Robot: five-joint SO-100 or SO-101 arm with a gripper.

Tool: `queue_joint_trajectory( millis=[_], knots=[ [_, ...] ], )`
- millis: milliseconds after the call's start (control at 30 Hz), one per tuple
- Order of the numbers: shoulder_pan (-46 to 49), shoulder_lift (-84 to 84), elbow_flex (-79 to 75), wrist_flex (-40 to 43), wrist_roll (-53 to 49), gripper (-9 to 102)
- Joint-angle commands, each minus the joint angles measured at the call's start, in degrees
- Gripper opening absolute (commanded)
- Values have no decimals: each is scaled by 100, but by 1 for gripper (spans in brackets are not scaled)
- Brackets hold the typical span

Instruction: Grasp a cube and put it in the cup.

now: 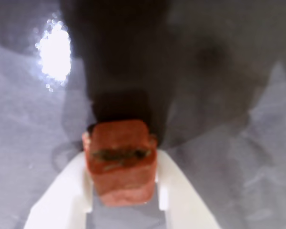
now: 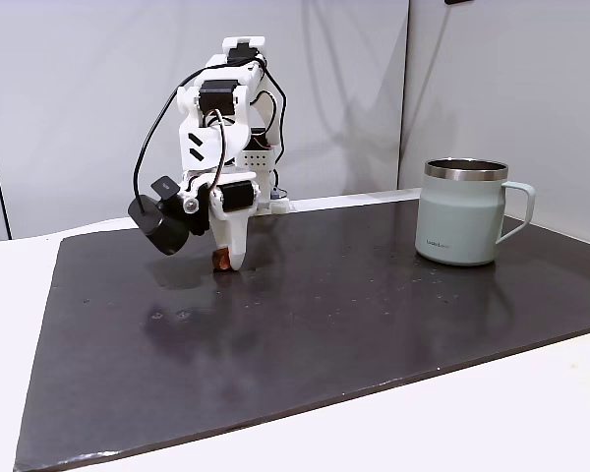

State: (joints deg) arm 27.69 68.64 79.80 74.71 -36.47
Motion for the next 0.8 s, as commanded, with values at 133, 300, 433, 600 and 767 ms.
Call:
queue_joint_trajectory(
  millis=[133, 300, 433, 600, 767],
  knots=[
    [-18, 1310, -149, 510, 237, 1],
    [-53, 2145, -756, 1169, 316, 0],
    [-53, 2672, -1380, 1547, 378, 1],
    [-158, 2777, -2347, 2030, 492, 1],
    [-466, 2742, -2663, 2109, 677, 1]
  ],
)
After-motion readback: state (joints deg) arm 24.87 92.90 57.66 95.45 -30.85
